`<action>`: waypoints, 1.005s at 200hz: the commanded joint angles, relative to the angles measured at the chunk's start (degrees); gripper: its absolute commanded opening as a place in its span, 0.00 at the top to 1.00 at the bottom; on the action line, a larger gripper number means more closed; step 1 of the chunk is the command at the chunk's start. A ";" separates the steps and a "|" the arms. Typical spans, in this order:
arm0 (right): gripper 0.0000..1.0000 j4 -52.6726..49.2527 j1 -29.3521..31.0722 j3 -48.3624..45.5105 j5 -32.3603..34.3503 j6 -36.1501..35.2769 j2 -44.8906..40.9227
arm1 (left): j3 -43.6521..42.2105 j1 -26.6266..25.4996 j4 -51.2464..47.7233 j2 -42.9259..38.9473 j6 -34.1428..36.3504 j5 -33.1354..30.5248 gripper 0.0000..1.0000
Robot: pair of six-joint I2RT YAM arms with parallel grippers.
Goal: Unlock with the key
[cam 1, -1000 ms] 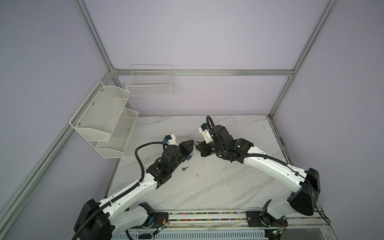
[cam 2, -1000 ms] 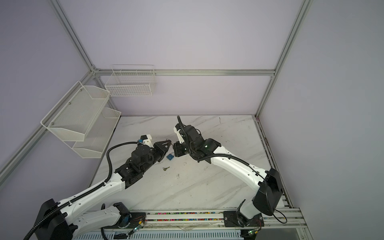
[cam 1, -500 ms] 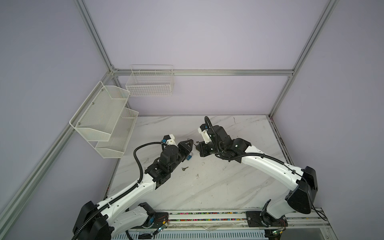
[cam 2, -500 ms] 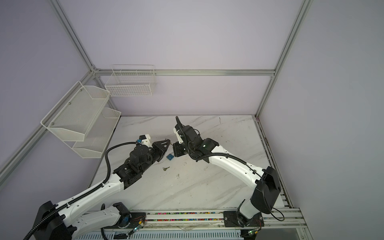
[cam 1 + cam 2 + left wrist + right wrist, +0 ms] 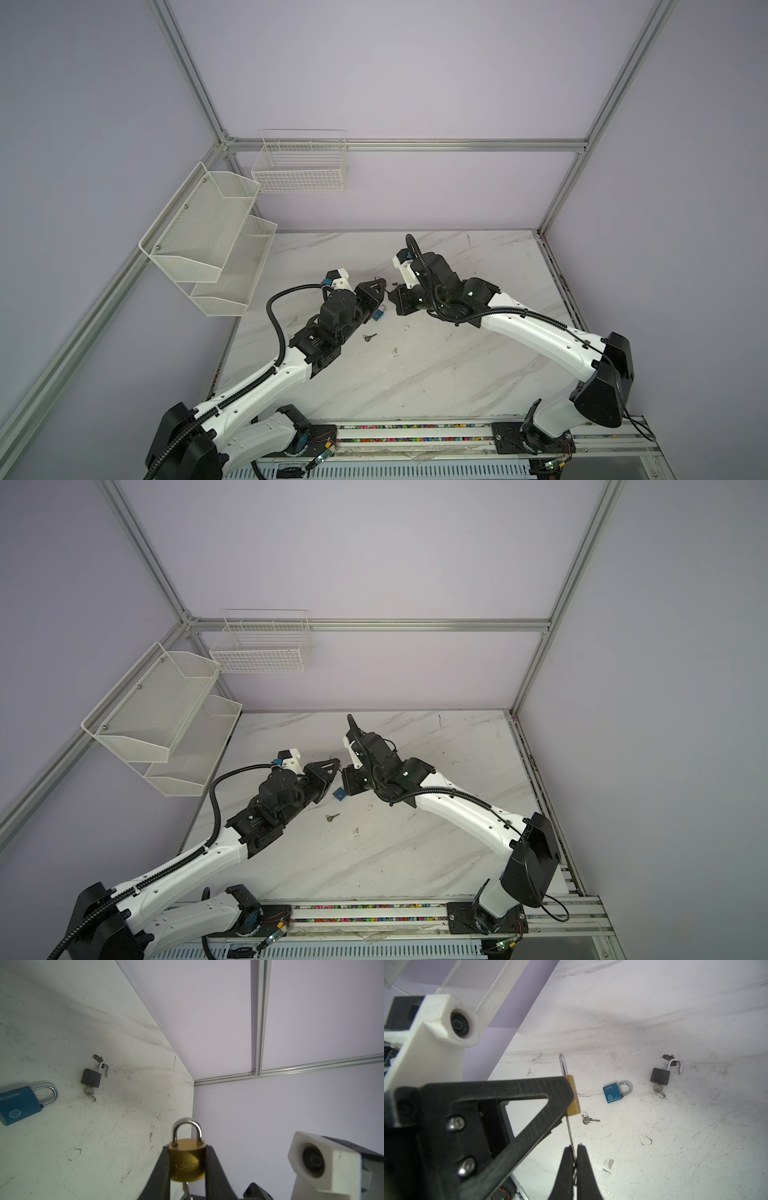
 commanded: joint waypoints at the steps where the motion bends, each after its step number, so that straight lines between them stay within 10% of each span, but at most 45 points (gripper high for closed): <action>1: 1.00 0.20 0.19 2.11 2.88 0.42 0.31 | 3.90 0.23 1.78 -1.75 -0.07 0.97 0.92; 201: 1.00 2.93 2.33 6.62 7.89 -3.37 3.02 | 8.46 -0.74 1.65 1.55 2.48 12.42 0.96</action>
